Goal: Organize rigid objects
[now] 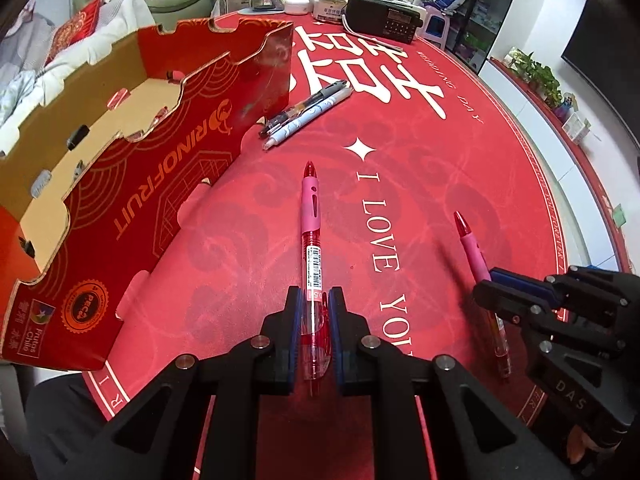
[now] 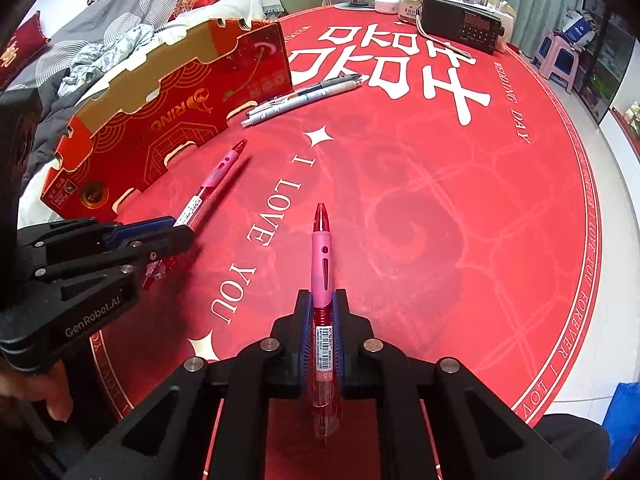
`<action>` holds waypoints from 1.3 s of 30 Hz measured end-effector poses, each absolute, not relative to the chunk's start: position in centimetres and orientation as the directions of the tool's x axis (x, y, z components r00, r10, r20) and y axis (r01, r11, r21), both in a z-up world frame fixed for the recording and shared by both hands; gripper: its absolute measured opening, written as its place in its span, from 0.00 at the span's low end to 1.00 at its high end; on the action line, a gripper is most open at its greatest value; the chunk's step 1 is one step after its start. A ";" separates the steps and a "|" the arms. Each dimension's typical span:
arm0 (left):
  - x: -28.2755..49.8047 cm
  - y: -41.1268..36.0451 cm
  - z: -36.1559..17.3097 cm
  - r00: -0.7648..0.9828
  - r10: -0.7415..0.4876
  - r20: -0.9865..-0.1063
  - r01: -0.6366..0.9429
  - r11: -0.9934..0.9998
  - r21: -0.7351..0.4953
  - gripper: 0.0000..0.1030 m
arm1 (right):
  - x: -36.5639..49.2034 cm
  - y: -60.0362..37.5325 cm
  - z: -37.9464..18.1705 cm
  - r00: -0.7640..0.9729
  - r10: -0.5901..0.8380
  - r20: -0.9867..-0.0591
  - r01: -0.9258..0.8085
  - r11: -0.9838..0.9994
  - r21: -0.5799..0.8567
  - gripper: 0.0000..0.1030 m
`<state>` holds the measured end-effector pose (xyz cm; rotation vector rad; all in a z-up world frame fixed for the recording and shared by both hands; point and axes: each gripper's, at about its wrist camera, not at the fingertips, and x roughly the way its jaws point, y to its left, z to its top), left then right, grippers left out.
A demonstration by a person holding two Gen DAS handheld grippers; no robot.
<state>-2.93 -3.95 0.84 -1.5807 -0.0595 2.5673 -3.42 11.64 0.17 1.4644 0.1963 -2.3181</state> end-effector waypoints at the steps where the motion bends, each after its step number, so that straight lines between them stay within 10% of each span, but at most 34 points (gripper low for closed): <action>1: -3.0 -3.8 0.9 -0.448 0.123 -0.886 -0.090 -0.992 -0.092 0.13 | -3.4 11.6 0.3 -0.380 -0.251 -0.890 0.397 -0.914 0.088 0.11; 39: -6.6 -12.4 11.7 -0.623 -0.014 -0.782 0.104 -0.992 -0.065 0.13 | -9.5 -0.8 13.5 -0.510 -0.415 -0.753 0.594 -0.803 0.040 0.11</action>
